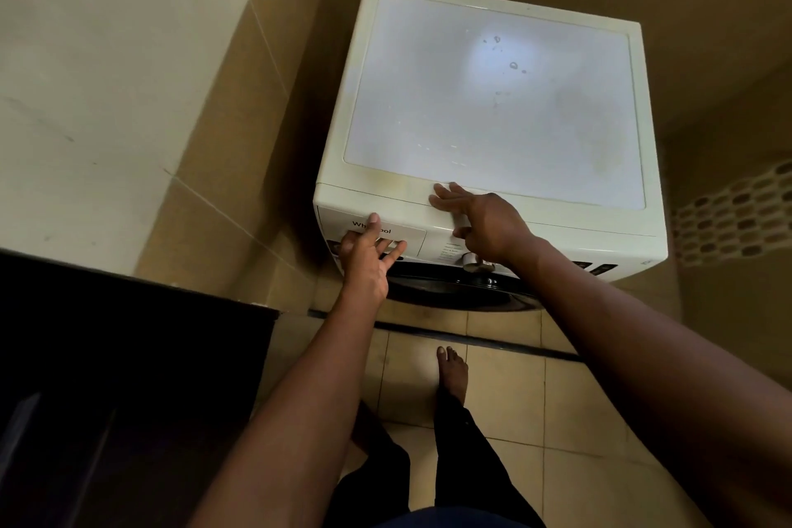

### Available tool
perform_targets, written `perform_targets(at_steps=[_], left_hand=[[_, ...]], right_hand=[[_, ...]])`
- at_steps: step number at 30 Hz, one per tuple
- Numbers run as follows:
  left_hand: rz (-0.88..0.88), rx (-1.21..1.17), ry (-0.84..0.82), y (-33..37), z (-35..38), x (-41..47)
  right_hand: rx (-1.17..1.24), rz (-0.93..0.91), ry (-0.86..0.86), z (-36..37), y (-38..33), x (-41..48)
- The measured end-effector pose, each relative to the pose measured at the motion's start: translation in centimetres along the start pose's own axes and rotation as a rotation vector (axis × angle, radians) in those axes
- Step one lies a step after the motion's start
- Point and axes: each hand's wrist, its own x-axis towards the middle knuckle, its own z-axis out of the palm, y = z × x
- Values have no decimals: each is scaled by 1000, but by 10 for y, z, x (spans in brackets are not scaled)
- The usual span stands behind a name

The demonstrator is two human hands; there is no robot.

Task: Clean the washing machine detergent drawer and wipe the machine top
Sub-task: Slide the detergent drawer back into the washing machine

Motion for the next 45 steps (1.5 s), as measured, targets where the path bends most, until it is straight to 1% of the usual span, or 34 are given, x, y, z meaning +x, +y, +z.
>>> perform_targets(at_steps=[2,10,19,25,28,38,41,45], left_hand=[[3,23,11,1,2,-1],[43,53,-54,-6,-12,-6],[-15,8,-66,-31,-87,-57],[-19,20,-60,-38,-111,-75],[-15,22,-66,-39,-115,-76],[-2,44,-92,-42,-122,-76],[-10,18,-89,-43,-121,-73],[-13,-54,-129,-43,-115,-67]], right_hand=[[-15,4,-5,1,-1,0],[19,12,8,3,1,2],[4,18,11,-1,-6,2],[-14,55,4,2,-14,1],[-24,93,2,4,-19,0],[-19,126,24,4,-23,-1],[-4,123,23,6,-21,-1],[-22,112,13,4,-21,0]])
